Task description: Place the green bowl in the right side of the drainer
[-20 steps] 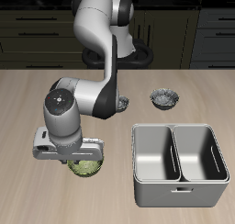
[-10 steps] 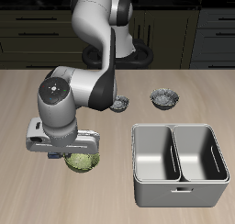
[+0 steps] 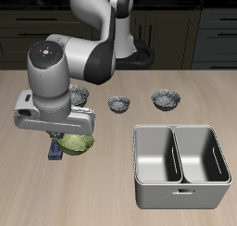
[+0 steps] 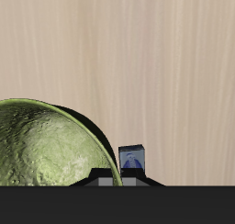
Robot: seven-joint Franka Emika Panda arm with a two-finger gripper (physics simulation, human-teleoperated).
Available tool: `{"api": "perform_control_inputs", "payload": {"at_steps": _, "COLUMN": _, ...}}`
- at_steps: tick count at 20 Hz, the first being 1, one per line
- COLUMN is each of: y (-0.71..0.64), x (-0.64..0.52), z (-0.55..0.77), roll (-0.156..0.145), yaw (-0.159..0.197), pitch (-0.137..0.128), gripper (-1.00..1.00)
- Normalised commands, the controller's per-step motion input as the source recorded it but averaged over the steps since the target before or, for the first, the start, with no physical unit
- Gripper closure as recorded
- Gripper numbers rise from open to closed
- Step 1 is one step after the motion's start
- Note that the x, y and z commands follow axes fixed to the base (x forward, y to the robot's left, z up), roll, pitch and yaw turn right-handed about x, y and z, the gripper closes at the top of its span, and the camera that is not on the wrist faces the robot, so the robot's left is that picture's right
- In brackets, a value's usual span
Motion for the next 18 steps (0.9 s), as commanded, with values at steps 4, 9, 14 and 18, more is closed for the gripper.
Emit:
{"api": "perform_control_inputs", "payload": {"at_steps": 4, "y": -0.04, "x": -0.14, "z": 0.63, "roll": -0.049, "yaw": -0.032, "pitch": -0.083, "gripper": 1.00}}
{"api": "perform_control_inputs", "payload": {"at_steps": 9, "y": 0.01, "x": -0.14, "z": 0.66, "roll": -0.032, "yaw": -0.029, "pitch": -0.089, "gripper": 1.00}}
{"api": "perform_control_inputs", "payload": {"at_steps": 14, "y": 0.03, "x": -0.07, "z": 0.36, "roll": -0.007, "yaw": -0.021, "pitch": -0.044, "gripper": 1.00}}
{"api": "perform_control_inputs", "payload": {"at_steps": 18, "y": 0.09, "x": -0.13, "z": 0.44, "roll": 0.009, "yaw": -0.010, "pitch": -0.059, "gripper": 1.00}}
